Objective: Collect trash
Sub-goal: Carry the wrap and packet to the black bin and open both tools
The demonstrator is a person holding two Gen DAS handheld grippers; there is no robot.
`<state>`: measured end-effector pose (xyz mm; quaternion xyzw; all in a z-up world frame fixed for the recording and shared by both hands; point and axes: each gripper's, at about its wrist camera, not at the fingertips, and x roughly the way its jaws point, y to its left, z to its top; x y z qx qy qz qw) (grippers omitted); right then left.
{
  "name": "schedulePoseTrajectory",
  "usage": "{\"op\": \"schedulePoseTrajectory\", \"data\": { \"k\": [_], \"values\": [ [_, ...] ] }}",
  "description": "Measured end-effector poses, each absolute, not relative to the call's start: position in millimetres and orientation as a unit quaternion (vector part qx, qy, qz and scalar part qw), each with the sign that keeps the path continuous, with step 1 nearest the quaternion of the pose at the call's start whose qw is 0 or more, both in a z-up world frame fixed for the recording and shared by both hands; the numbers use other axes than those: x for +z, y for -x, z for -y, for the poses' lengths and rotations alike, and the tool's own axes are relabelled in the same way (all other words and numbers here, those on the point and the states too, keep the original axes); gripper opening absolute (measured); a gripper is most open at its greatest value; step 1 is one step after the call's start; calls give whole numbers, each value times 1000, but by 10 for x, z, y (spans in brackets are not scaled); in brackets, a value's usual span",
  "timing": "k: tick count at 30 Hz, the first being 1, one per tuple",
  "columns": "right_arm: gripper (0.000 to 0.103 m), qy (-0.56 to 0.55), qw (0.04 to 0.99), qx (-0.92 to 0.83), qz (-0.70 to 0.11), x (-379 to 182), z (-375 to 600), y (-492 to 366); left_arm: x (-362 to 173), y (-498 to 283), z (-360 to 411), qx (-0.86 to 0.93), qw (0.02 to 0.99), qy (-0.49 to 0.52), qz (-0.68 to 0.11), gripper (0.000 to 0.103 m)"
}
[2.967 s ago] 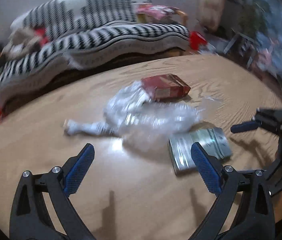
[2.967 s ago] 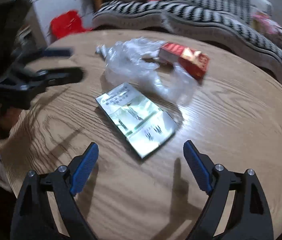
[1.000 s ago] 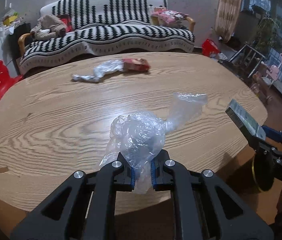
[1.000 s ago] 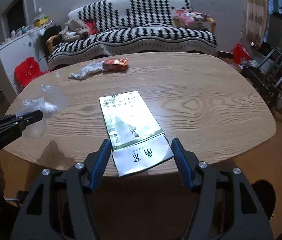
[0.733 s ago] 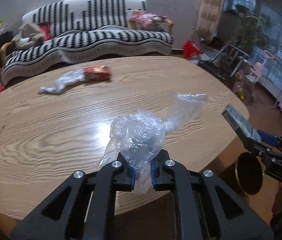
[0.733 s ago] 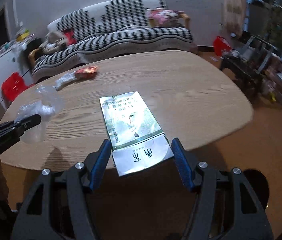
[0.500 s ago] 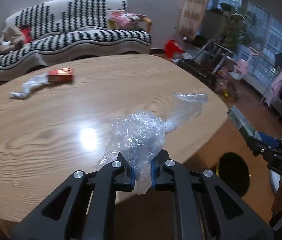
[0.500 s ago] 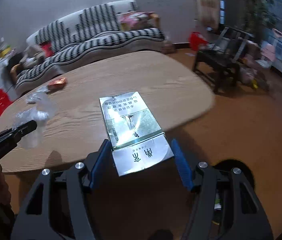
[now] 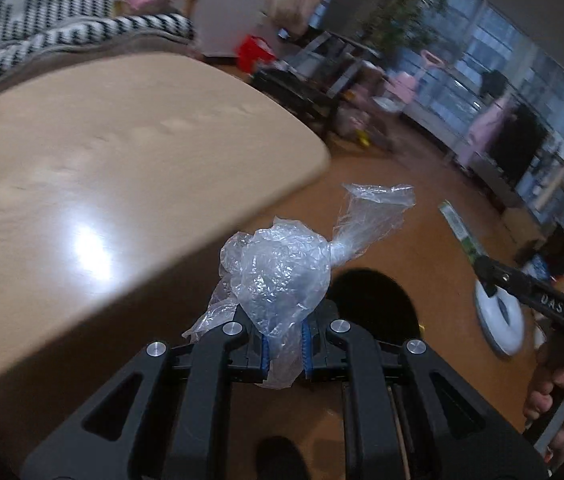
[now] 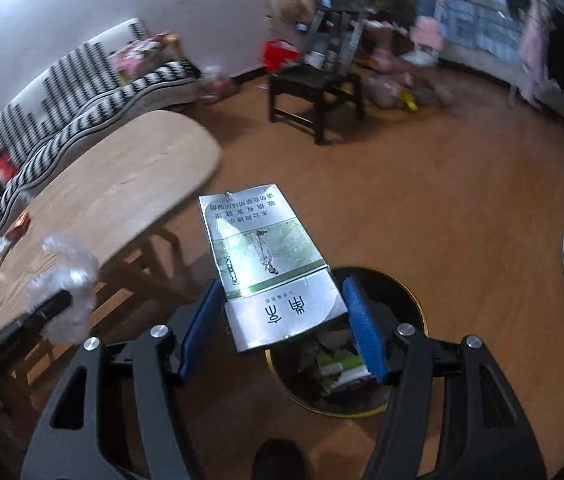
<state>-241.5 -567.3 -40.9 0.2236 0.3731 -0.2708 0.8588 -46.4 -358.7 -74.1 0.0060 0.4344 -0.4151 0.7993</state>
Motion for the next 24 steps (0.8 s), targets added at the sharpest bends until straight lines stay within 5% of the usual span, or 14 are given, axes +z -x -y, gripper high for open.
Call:
{"op": "schedulePoseTrajectory", "data": {
  "k": [24],
  "values": [
    [62, -289, 819, -313, -385, -618, 6108, 2634, -1348, 787, 4741, -483, 734, -48, -474, 10]
  ]
}}
